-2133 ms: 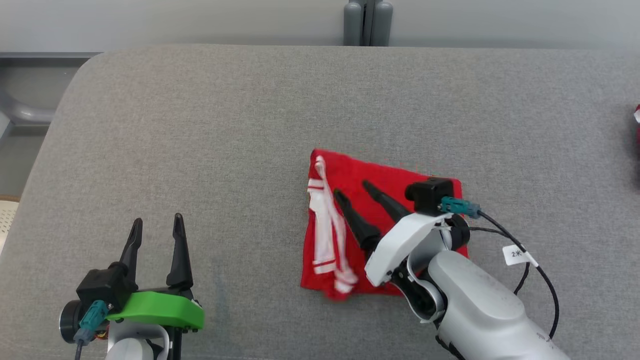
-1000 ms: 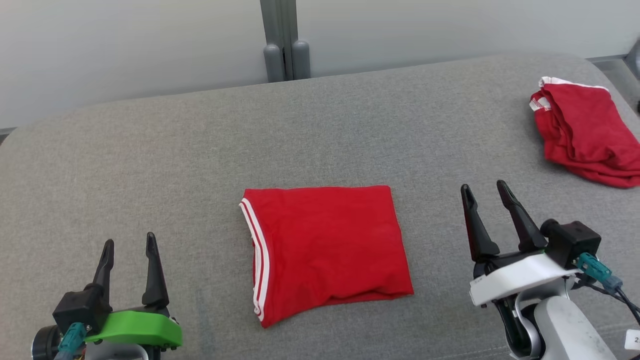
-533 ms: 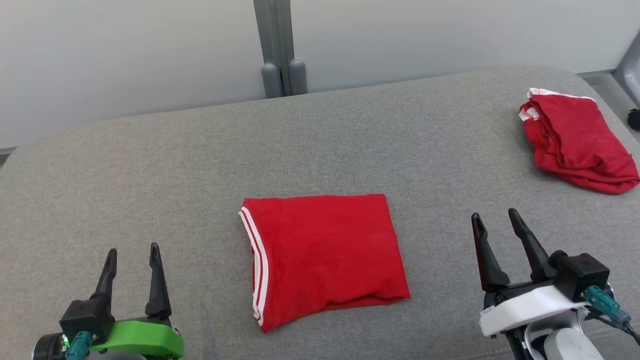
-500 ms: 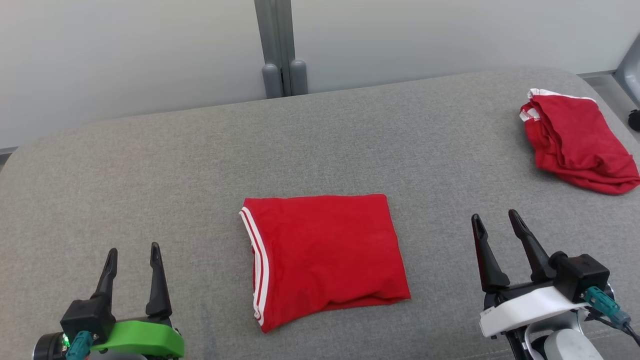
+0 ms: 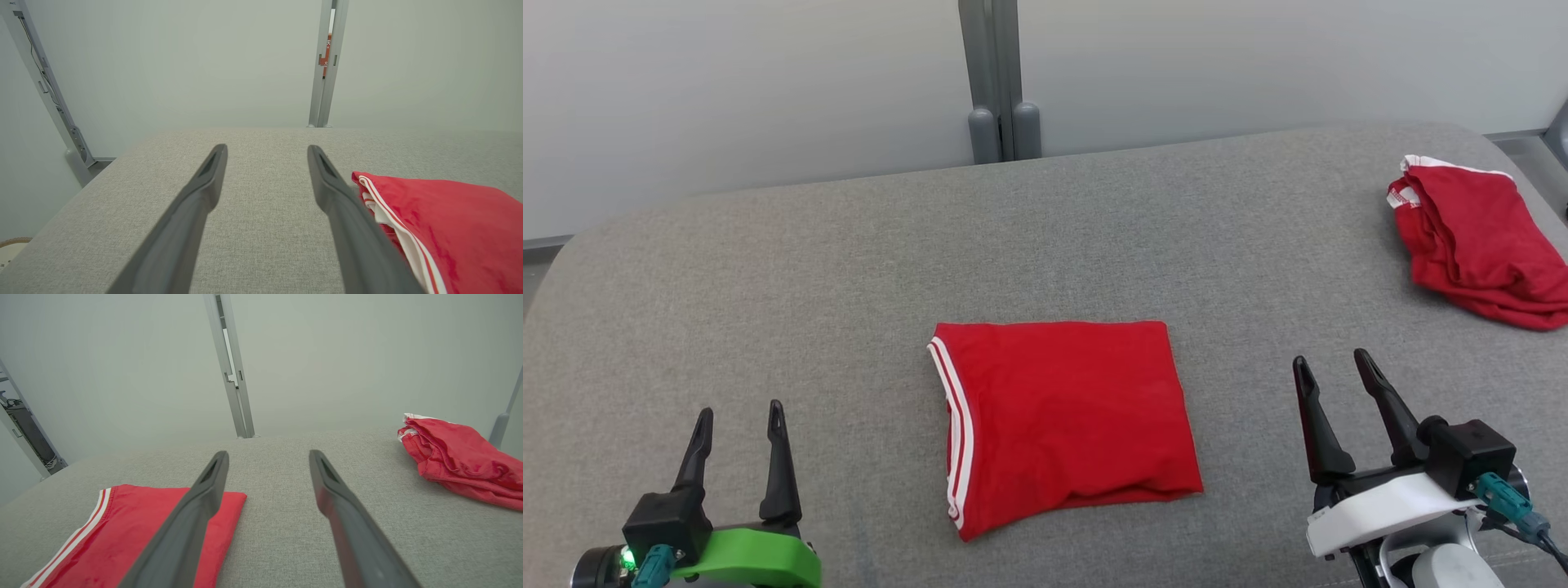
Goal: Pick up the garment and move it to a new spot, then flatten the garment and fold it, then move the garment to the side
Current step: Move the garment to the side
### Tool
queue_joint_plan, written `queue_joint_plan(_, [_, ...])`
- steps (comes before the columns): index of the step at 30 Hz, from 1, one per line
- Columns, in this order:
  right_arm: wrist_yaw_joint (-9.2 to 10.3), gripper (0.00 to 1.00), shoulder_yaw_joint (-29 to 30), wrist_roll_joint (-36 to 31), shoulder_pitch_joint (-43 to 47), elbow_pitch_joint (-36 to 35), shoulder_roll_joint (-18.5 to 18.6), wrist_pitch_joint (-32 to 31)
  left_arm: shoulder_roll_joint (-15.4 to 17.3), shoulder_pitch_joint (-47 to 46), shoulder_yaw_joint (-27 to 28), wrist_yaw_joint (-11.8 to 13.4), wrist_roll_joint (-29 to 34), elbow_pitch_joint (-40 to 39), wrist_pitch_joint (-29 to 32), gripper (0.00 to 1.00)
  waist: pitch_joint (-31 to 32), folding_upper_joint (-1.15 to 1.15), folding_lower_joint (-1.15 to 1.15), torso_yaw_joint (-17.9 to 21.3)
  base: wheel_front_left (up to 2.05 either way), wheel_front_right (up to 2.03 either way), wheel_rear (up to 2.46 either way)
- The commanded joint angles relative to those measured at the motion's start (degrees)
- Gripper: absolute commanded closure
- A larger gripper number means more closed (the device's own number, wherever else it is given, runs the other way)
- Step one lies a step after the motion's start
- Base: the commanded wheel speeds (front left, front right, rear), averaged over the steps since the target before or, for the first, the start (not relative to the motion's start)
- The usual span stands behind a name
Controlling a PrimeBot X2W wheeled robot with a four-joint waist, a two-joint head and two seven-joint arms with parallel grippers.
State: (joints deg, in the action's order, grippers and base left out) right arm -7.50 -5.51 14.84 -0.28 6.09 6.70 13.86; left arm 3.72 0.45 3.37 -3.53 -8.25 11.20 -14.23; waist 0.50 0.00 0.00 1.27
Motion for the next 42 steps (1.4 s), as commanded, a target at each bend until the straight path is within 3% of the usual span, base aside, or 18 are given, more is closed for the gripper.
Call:
queue_joint_plan(1, [0.04,0.00,0.24,-0.44,0.38,-0.31,0.17,-0.20,0.54,0.92,0.02,0.34,-0.24,-0.42,0.01,0.00,0.04,0.00,0.00,-0.11,0.00,0.00,0.00])
queue_joint_plan(42, [0.04,0.00,0.40,-1.10,0.23,0.77,-0.58,-1.33,2.16,2.62,-1.38,2.47,-1.48,-4.42,2.32,0.00,-0.15,0.00,0.00,-1.02,0.00,0.00,0.00])
